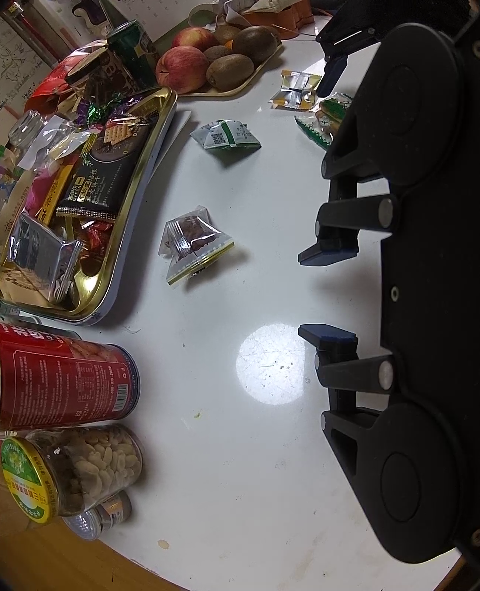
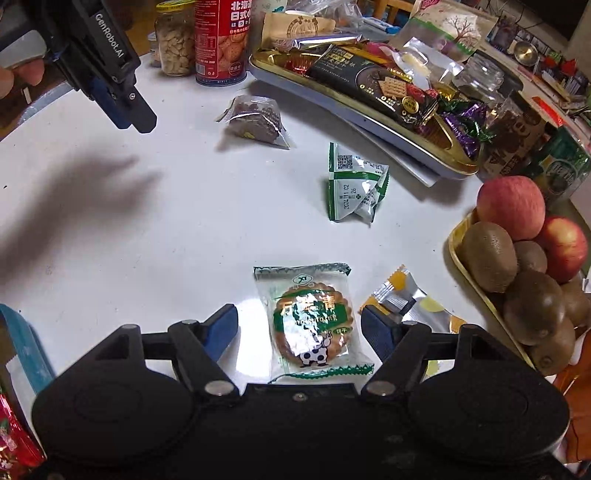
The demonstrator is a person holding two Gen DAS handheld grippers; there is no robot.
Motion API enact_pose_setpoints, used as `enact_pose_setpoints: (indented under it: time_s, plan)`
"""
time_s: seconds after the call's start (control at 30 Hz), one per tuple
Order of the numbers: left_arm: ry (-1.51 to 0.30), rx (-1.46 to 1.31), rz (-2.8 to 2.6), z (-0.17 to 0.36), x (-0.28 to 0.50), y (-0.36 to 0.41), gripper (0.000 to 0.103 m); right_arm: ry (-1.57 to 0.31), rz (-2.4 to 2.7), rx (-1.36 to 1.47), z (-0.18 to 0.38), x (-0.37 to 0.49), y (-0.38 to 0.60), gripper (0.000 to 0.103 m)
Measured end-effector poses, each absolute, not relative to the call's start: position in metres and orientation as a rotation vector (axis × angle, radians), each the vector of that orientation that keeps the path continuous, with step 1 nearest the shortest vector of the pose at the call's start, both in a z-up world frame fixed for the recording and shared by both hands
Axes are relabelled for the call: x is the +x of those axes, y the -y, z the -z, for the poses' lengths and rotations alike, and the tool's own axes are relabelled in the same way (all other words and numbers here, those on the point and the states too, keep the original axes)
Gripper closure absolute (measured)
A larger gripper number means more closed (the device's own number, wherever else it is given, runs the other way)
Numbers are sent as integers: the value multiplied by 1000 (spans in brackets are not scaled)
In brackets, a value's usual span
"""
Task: Organize snacks
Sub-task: 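Grasp the cookie packet with the right gripper while the left approaches the clear packet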
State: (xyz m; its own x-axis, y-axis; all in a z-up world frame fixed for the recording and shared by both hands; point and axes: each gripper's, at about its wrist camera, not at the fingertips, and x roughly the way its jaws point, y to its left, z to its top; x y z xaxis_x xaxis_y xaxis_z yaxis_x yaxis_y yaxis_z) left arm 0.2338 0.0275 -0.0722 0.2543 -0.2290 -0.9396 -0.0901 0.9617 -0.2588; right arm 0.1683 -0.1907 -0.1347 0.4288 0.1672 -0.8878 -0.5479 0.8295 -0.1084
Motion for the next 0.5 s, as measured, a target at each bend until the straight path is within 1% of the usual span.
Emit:
enact_pose_setpoints:
  time_s: [0.1,0.17,0.23,0.27,0.3,0.33,0.5]
  plan:
    - [-1321,-268,102,73,234,-25,60,-1075,-473,-426,144,175,189,26]
    - [-1325,-262,105,75,235,-24,60,-1085,-484,-386,146,180,192,26]
    - [-1328,-258,102,76,236,-24,60,-1112,-497,-293,147,186,199,31]
    - [-1329,-255,100,77,237,-24,60,-1097,-496,-269,147,185,202,37]
    - [-1331,-252,98,77,237,-24,60,-1081,-496,-278,147,183,202,47]
    - [-1333,-248,95,78,238,-24,60,-1072,-492,-277,146,181,203,50]
    - [-1346,-208,112,82,239,-26,59,-1102,-410,-164,142,170,214,51]
